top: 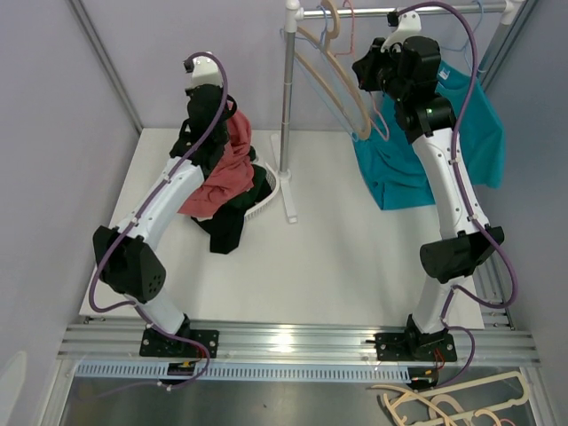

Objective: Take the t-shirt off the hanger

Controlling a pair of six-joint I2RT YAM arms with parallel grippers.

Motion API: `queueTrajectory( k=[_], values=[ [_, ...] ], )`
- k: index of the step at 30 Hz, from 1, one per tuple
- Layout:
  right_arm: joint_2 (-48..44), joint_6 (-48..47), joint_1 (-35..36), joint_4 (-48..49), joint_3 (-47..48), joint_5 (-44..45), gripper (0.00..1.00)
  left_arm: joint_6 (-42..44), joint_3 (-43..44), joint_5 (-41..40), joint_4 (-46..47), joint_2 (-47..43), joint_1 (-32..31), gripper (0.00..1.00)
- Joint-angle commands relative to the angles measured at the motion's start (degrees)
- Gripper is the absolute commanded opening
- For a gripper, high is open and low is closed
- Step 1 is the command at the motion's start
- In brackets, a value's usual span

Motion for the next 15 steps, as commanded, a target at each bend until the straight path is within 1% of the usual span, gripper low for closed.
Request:
queueTrajectory(
  k=[1,3,4,6,7,8,9,10,11,14,15],
  values=[
    [-1.77,-2.29,-0.32,0.99,-0.33,-1.23,0.0,-18.12,-0.76,-3.93,-18.32,-1.84,2.0,0.01],
    [-2.73,-2.38,-0.58,1.69,-2.35,-1.66,0.0,-23.23,-4.18,0.18,-20.59,-3.06,2.71,0.01],
    [-3.18,-2.38,-0.5,2.39,-3.05,-1.93,0.0,-24.74,-8.28,1.16,-21.03,-3.59,2.8,0.01],
    [-4.14,-2.56,-0.49,3.01,-4.63,-2.1,0.0,-26.85,-10.6,1.43,-21.47,-4.82,2.97,0.01],
    [-4.41,-2.56,-0.58,3.01,-4.73,-2.1,0.0,-27.82,-13.48,0.65,-21.56,-4.91,3.15,0.01],
    [-4.59,-2.73,-0.58,2.92,-4.73,-2.28,0.0,-28.87,-14.47,-0.32,-21.21,-4.82,3.59,0.04],
    [-5.02,-2.91,-0.58,2.75,-4.73,-2.37,0.0,-30.62,-15.35,1.15,-21.3,-3.95,4.46,0.07],
    [-5.38,-2.91,-0.58,2.66,-4.73,-2.63,0.0,-31.86,-16.31,3.52,-21.99,-3.25,6.91,0.06],
    [-5.64,-3.0,-0.58,2.66,-4.81,-2.72,0.0,-32.83,-16.24,9.63,-22.87,-2.2,8.23,0.04],
    [-6.52,-3.0,-0.58,2.57,-4.99,-2.46,0.0,-36.26,-14.14,16.71,-27.35,3.77,12.63,0.01],
    [-6.96,-3.0,-0.67,2.31,-4.99,-2.28,0.05,-38.09,-12.65,19.6,-30.32,7.53,14.03,0.01]
  ],
)
